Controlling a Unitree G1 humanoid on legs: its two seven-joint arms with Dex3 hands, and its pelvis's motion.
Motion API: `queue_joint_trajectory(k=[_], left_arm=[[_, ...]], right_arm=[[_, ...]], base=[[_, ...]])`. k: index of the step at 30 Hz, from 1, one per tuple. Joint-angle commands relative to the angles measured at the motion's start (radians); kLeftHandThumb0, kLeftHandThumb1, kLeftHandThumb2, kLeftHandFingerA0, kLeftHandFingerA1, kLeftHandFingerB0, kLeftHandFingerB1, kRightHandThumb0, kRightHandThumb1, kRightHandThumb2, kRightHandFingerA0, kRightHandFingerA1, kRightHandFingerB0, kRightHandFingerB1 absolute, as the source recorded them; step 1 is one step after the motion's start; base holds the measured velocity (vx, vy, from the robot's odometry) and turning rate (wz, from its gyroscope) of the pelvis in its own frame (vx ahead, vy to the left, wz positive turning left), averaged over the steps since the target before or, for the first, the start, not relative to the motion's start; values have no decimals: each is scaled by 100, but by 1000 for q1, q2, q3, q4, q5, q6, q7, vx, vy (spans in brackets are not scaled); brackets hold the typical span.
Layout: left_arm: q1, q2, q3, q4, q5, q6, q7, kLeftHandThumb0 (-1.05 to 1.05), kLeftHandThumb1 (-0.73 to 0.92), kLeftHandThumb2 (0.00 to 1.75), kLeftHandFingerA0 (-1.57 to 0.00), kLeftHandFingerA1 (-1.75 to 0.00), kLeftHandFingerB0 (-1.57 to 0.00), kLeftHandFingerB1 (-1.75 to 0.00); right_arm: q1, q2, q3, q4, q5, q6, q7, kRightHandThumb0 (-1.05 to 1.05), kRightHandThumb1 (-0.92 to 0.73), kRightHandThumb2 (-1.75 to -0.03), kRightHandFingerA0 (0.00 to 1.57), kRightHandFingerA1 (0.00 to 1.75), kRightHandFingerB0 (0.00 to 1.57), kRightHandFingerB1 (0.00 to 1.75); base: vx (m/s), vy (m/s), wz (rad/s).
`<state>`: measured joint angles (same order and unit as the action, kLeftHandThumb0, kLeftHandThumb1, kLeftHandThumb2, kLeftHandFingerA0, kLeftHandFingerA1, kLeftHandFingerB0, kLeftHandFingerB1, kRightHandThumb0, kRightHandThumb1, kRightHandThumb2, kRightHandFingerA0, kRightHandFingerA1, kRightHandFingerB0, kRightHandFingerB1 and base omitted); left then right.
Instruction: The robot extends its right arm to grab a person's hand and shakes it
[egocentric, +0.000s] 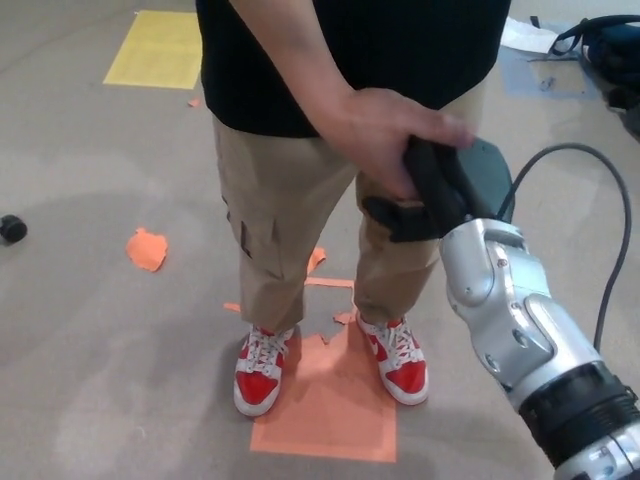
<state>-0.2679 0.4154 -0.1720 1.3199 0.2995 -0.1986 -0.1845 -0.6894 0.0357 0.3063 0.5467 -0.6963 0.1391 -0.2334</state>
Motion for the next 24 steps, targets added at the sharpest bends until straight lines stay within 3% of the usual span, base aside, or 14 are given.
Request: queue_joint_trajectory(k=[1, 9, 11, 12, 13, 14, 15, 16, 17, 19, 20, 21, 22, 24], left_arm=[[3, 22, -20, 8, 28, -21, -3, -81, 92, 76, -30, -38, -25, -36], [13, 23, -20, 15, 25, -6, -18, -82, 92, 77, -24, -37, -21, -36], [10, 20, -11, 16, 16, 5, -19, -83, 92, 75, -25, -36, -20, -33], [14, 19, -9, 16, 15, 2, -7, -91, 79, 95, -32, -99, -39, -60], [19, 19, -2, 12, 6, -4, -15, -82, 92, 73, -28, -41, -27, -38], [23, 17, 3, 10, 0, -7, -16, -82, 92, 71, -30, -38, -24, -33], [24, 16, 5, 10, -2, -8, -14, -82, 92, 71, -30, -38, -24, -33], [30, 17, 4, 10, -1, -12, -12, -77, 80, 117, -35, -57, -14, -44], [30, 17, -2, 12, 6, -6, -11, -80, 92, 75, -29, -37, -24, -35], [27, 14, -4, 16, 7, 12, -17, -79, 92, 74, -26, -36, -22, -35], [28, 14, -6, 16, 9, 10, -20, -80, 92, 76, -23, -37, -20, -35], [28, 15, -9, 15, 12, 6, -20, -80, 92, 76, -23, -37, -20, -35], [29, 16, -11, 14, 13, 2, -24, -81, 92, 76, -22, -36, -19, -35], [31, 15, -9, 14, 12, 2, -25, -82, 92, 74, -25, -36, -21, -34]], right_arm=[[143, -4, 30, -264, 44, 23, 95, -42, -60, -58, 46, 41, 44, 39], [460, -47, 109, -1092, -14, -7, 187, -50, -63, -59, 53, 43, 46, 38], [478, -61, 107, -1161, -32, -38, 176, -49, -62, -59, 56, 45, 48, 39], [499, -65, 103, -1217, -26, -51, 175, -47, -61, -58, 65, 47, 48, 40], [510, -69, 93, -1260, -17, -57, 180, -53, -51, -82, 54, 56, 42, 51], [515, -71, 88, -1280, -13, -59, 183, -48, -62, -59, 58, 42, 49, 39], [516, -72, 87, -1284, -13, -59, 184, -48, -62, -59, 58, 42, 49, 39], [515, -73, 83, -1284, -7, -55, 188, -49, -62, -59, 55, 42, 50, 40], [508, -66, 80, -1260, 2, -44, 185, -49, -61, -58, 66, 47, 50, 41], [496, -43, 79, -1210, 14, -3, 188, -49, -59, -58, 67, 47, 50, 41], [486, -35, 77, -1180, 17, 16, 192, -51, -48, -78, 61, 58, 46, 52], [480, -33, 75, -1164, 18, 23, 193, -51, -48, -78, 61, 58, 46, 52], [457, -30, 70, -1102, 6, 66, 212, -48, -60, -58, 55, 43, 47, 39], [423, -29, 63, -1012, -9, 128, 239, -47, -60, -58, 52, 43, 46, 40]], base=[[0, 0, 0], [0, 0, 0], [0, 0, 0], [0, 0, 0], [0, 0, 0], [0, 0, 0], [0, 0, 0], [0, 0, 0], [0, 0, 0], [0, 0, 0], [0, 0, 0], [0, 0, 0], [0, 0, 0], [0, 0, 0]])
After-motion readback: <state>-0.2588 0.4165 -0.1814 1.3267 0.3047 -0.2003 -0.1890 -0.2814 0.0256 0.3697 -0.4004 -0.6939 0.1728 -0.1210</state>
